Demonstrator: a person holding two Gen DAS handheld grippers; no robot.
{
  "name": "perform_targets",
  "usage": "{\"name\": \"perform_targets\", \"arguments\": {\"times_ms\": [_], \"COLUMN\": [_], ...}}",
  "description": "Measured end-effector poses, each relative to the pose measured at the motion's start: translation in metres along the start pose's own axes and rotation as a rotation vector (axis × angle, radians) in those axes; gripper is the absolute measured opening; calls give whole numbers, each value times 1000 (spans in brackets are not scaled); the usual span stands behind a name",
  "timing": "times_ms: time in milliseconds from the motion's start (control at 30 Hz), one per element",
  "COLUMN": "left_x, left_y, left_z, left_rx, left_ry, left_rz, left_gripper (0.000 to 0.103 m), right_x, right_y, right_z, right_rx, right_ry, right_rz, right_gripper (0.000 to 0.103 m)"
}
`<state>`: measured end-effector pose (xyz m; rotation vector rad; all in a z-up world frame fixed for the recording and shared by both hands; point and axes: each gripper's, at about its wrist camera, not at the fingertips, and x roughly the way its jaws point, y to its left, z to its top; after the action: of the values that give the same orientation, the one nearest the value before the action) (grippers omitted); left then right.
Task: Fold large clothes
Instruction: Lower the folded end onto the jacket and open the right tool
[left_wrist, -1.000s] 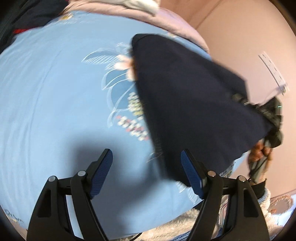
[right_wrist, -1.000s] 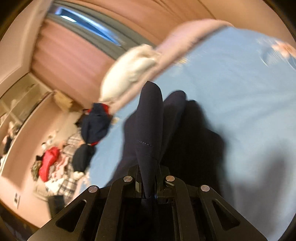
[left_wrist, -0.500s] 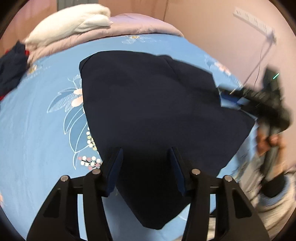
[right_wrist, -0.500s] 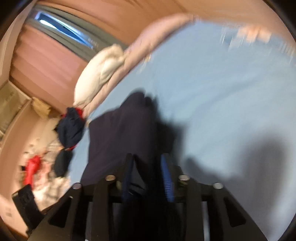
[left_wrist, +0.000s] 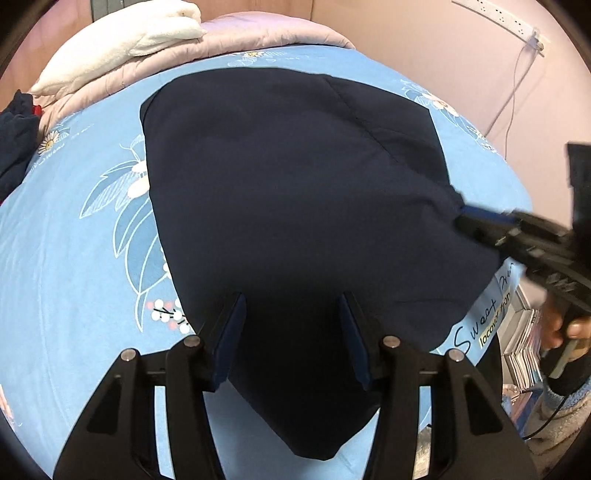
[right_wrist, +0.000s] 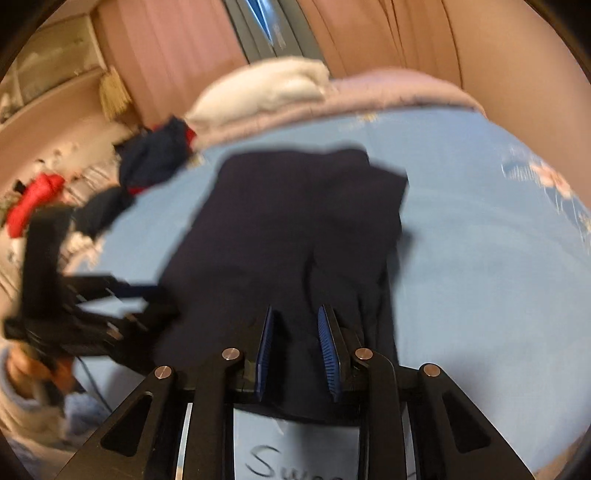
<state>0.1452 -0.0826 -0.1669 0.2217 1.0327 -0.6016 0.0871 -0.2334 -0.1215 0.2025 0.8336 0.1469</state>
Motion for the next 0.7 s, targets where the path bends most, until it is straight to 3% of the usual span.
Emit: {"name": "perform_targets", "arguments": {"times_ms": [100, 267, 433, 700], "left_x": [3, 4, -12, -20], "left_y": [-1, 2, 8, 11], "left_z": [-4, -7, -17, -31], "left_rx": [3, -11, -62, -112], "left_ry": [2, -24, -53, -47], "left_rz": [-2, -20, -44, -63], "left_gripper": [52, 53, 55, 61], "right_x": [8, 7, -22, -52], "right_y": [-16, -25, -27, 0], "right_z": [-11, -13, -20, -15], "right_rx": [54, 122, 186, 82], "right_ry": [-1, -17, -50, -182], "right_rz": [22, 74, 149, 103], "right_gripper": [22, 22, 26, 27]}}
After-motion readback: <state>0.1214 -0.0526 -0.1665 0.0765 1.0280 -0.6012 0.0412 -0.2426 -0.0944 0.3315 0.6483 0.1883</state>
